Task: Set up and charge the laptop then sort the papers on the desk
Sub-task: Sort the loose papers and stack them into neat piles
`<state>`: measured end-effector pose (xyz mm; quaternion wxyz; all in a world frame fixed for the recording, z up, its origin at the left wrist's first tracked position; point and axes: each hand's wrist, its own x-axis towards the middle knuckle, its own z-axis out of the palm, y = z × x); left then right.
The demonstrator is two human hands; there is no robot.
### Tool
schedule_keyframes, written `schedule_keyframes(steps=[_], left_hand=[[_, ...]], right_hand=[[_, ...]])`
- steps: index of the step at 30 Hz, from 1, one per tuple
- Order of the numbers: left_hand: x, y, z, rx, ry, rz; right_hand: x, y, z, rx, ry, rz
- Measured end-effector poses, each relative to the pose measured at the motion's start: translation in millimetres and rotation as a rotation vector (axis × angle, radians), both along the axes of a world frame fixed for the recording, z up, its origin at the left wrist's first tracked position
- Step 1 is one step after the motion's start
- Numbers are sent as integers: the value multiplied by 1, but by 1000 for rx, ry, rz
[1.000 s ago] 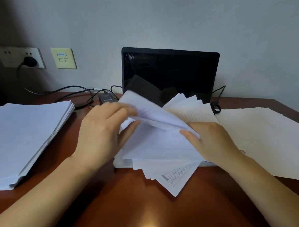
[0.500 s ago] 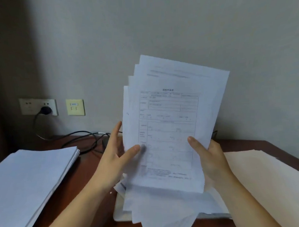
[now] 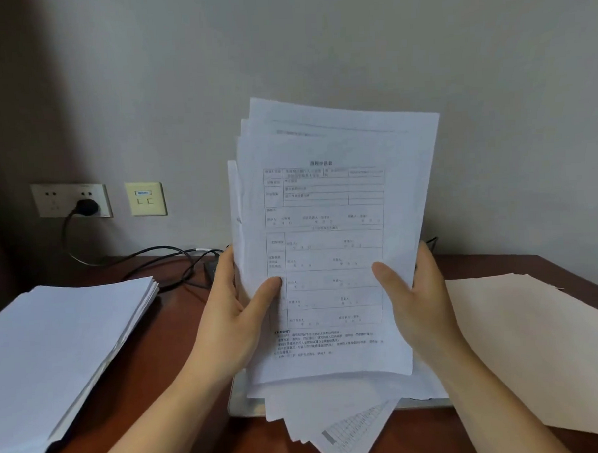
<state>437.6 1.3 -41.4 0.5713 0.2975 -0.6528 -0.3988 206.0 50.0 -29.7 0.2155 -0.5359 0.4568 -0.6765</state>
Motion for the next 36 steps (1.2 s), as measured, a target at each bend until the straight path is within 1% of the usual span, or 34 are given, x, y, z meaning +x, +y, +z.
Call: schedule_keyframes(steps=[3,5,9,11,13,15,16,18,19,20,22,24,26,28,31,33,36], left_hand=[[6,-2,-6,69,-80,-16],[7,-1,-8,112,-101,-54],[0,5,-1,34,-26,-45],[-2,5,2,0,-11,-17],[-1,3,1,7,-12,-2],[4,0,1,94,-14,-39],[7,-2,1,165,-23,-96],[13,-6,0,295,-90,-222],[14,-7,-2,327,-138,-254],[15,-8,-4,342,-166,-256],[15,-10,-7,361,-119,-192],[14,-13,-9,372,-22,-126],[13,-14,-9,380,35,-110],[13,-13,-8,363,11,-90],[12,-11,-9,295,-73,-36],[11,-8,-10,260,-113,-11],[9,-4,-11,226,-124,4]], right_hand=[[-4,1,-1,61,7,29],[-4,2,0,70,0,35],[2,6,5,-16,-26,16],[3,6,6,-1,4,41],[3,6,6,37,26,58],[2,5,5,35,-3,32],[1,5,5,20,-32,4],[-1,4,5,15,-107,-37],[-2,3,5,26,-144,-32],[-4,3,5,42,-177,-3],[-8,3,5,99,-215,101],[-10,4,5,180,-172,222],[-10,2,0,252,-96,271],[-8,0,-6,273,-41,217],[-6,-3,-12,275,21,127],[-5,-4,-14,297,30,127],[-1,-4,-18,290,63,116]])
